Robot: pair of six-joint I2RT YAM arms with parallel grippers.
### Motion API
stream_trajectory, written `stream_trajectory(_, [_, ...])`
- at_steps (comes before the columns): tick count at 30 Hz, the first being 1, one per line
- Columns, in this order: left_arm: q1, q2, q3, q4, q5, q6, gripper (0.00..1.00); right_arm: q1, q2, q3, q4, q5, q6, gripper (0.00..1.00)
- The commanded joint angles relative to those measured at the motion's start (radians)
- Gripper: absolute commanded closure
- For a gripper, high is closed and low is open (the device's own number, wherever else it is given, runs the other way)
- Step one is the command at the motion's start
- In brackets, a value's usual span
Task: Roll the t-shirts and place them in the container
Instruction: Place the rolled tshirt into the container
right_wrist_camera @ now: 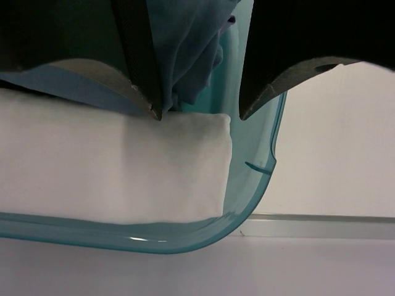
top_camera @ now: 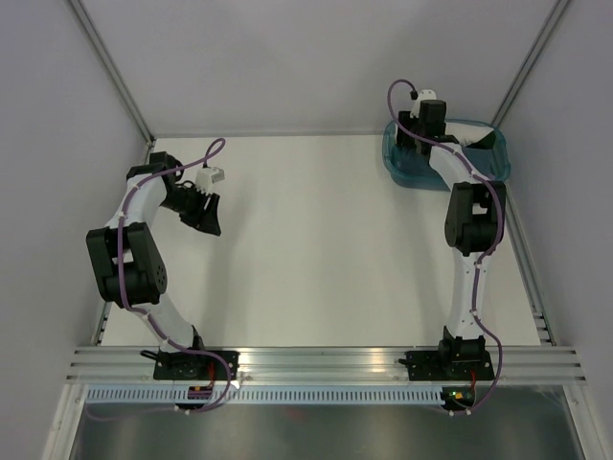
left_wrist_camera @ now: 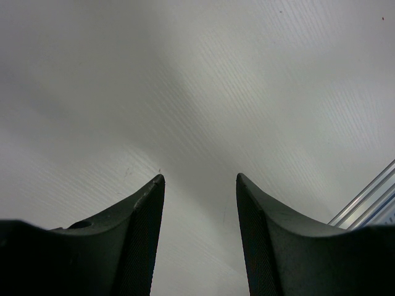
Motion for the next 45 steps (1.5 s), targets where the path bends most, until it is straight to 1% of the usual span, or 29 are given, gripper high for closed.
stream_trajectory(1, [0.006,0.008,0.013,-0.013,0.016,0.024,0.44,0.006,-0.019,-0.011,0.004,0.052,-0.025,0.42])
stream_trajectory(4, [0.005,0.003,0.009,-0.011,0.013,0.027,0.44,0.009,-0.004,-0.014,-0.007,0.104,-0.065,0.44])
stream_trajectory(6, [0.005,0.002,0.009,-0.011,0.015,0.027,0.44,0.009,0.002,-0.013,-0.01,0.176,-0.086,0.41])
stream_trajectory(9, [0.005,0.003,0.009,-0.013,0.013,0.027,0.44,0.02,0.017,-0.002,-0.025,0.23,-0.143,0.4])
stream_trajectory(11, [0.005,0.005,0.009,-0.013,0.015,0.029,0.44,0.037,0.024,-0.002,-0.034,0.25,-0.195,0.41])
stream_trajectory(12, [0.005,0.005,0.009,-0.013,0.015,0.029,0.44,0.041,0.024,-0.004,-0.037,0.271,-0.206,0.43])
stream_trajectory(13, [0.005,0.005,0.01,-0.013,0.016,0.029,0.44,0.046,0.024,-0.007,-0.037,0.273,-0.212,0.46])
stream_trajectory(14, [0.006,0.006,0.01,-0.013,0.016,0.029,0.44,0.049,0.022,-0.013,-0.039,0.27,-0.209,0.59])
stream_trajectory(15, [0.006,0.005,0.01,-0.013,0.015,0.029,0.44,0.049,0.02,-0.014,-0.039,0.256,-0.206,0.68])
stream_trajectory(17, [0.006,0.005,0.01,-0.015,0.015,0.029,0.44,0.049,0.01,-0.031,-0.036,0.231,-0.192,0.8])
stream_trajectory(18, [0.005,0.003,0.01,-0.015,0.015,0.03,0.44,0.051,0.005,-0.042,-0.028,0.216,-0.192,0.88])
stream_trajectory(20, [0.005,0.005,0.009,-0.016,0.016,0.032,0.44,0.06,-0.016,-0.074,-0.013,0.182,-0.212,0.95])
stream_trajectory(21, [0.006,0.005,0.009,-0.016,0.013,0.032,0.44,0.064,-0.039,-0.088,-0.005,0.172,-0.223,0.97])
stream_trajectory(22, [0.005,0.003,0.007,-0.018,0.012,0.033,0.44,0.074,-0.053,-0.132,0.027,0.146,-0.233,1.0])
stream_trajectory(23, [0.006,0.005,0.007,-0.018,0.012,0.036,0.44,0.077,-0.071,-0.164,0.053,0.121,-0.249,1.0])
stream_trajectory(24, [0.005,0.005,0.006,-0.019,0.01,0.033,0.44,0.078,-0.111,-0.238,0.085,0.097,-0.25,1.0])
stream_trajectory(25, [0.006,0.006,0.007,-0.019,0.012,0.033,0.44,0.078,-0.13,-0.272,0.135,0.049,-0.257,1.0])
stream_trajectory(26, [0.006,0.006,0.007,-0.021,0.012,0.033,0.44,0.078,-0.159,-0.301,0.177,0.034,-0.275,1.0])
stream_trajectory(27, [0.006,0.005,0.006,-0.024,0.012,0.033,0.44,0.077,-0.168,-0.338,0.193,0.003,-0.283,1.0])
stream_trajectory(29, [0.006,0.005,0.004,-0.024,0.012,0.033,0.44,0.077,-0.176,-0.349,0.208,-0.058,-0.284,1.0])
stream_trajectory(33, [0.006,0.014,0.006,-0.024,0.012,0.035,0.44,0.078,-0.162,-0.337,0.219,-0.098,-0.266,1.0])
stream_trajectory(36, [0.006,0.022,0.006,-0.024,0.012,0.035,0.44,0.071,-0.141,-0.306,0.228,-0.117,-0.229,0.96])
stream_trajectory(37, [0.005,0.023,0.004,-0.024,0.012,0.036,0.44,0.065,-0.135,-0.298,0.228,-0.117,-0.218,0.91])
stream_trajectory(39, [0.005,0.025,0.003,-0.024,0.01,0.038,0.44,0.061,-0.122,-0.275,0.222,-0.129,-0.203,0.87])
stream_trajectory(40, [0.006,0.023,0.003,-0.024,0.009,0.038,0.44,0.054,-0.119,-0.268,0.217,-0.129,-0.189,0.72])
stream_trajectory(43, [0.005,0.028,0.004,-0.024,0.01,0.038,0.44,0.048,-0.108,-0.235,0.168,-0.132,-0.184,0.4])
stream_trajectory(44, [0.006,0.031,0.006,-0.024,0.01,0.036,0.44,0.048,-0.119,-0.234,0.158,-0.132,-0.188,0.36])
stream_trajectory(45, [0.006,0.032,0.007,-0.025,0.01,0.036,0.44,0.046,-0.131,-0.238,0.148,-0.132,-0.189,0.35])
